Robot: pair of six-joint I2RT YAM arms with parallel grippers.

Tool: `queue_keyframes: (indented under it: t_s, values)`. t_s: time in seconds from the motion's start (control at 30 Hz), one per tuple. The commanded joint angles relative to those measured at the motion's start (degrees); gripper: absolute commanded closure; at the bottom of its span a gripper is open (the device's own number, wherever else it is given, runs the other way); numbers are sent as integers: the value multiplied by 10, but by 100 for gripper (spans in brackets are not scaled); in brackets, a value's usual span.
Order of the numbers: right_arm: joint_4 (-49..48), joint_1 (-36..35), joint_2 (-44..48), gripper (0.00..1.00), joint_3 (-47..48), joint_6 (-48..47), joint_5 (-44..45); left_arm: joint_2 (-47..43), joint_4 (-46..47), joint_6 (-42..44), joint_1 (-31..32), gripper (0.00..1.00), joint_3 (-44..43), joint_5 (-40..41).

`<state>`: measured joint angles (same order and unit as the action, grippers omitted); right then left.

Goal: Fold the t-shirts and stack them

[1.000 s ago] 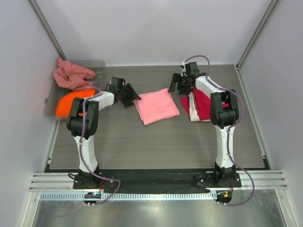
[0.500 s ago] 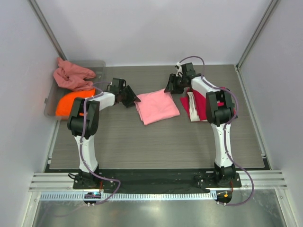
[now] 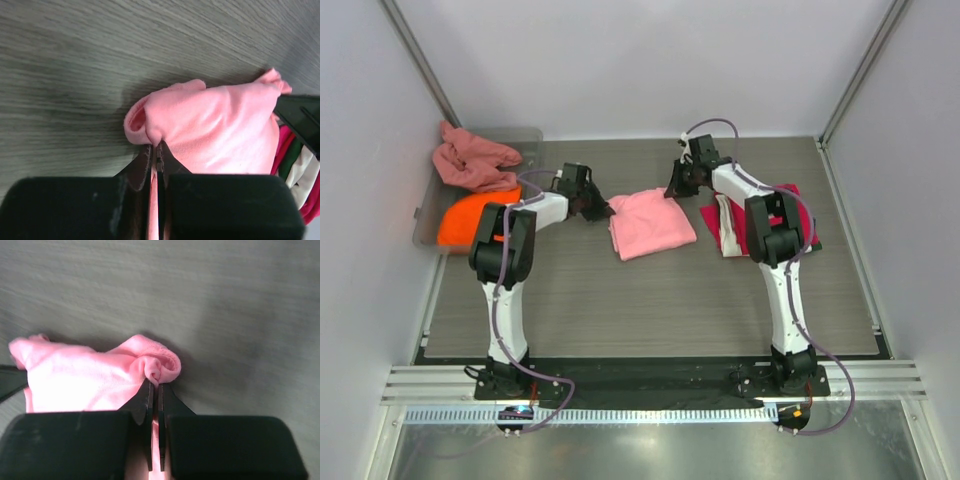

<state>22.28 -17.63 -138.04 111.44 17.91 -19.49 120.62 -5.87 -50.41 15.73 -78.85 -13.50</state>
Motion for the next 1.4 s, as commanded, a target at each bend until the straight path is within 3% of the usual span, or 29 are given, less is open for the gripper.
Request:
queue_keyframes:
  t_s: [0.0, 0.23, 0.37, 0.53, 0.67, 0.77, 0.83, 1.07, 1.23, 1.37]
  values:
    - [-16, -7, 118, 99, -60, -12, 31, -64, 24, 18, 18, 100, 26, 31]
    - [-90, -7, 362, 99, -285, 13, 52, -201, 30, 24, 103, 100, 88, 99]
    - [-60, -1, 506, 99, -407, 21, 124, -274, 28, 11, 180, 100, 117, 130]
    - [11, 10, 700, 99, -456, 41, 214, -346, 21, -6, 256, 100, 111, 171]
    - [92, 15, 766, 99, -415, 52, 301, -366, -21, -23, 318, 100, 61, 192]
    - [146, 30, 770, 99, -381, 43, 404, -339, -42, -39, 338, 100, 7, 161]
    - [160, 65, 769, 99, -373, 41, 425, -324, -42, -39, 353, 100, -17, 160]
    - [166, 195, 705, 99, -328, 56, 356, -192, -38, -19, 381, 100, -175, 142]
    - [163, 237, 657, 99, -289, 65, 342, -87, -34, -42, 381, 100, -277, 118]
    - [159, 261, 662, 99, -293, 63, 353, -41, -14, -71, 386, 100, -312, 99]
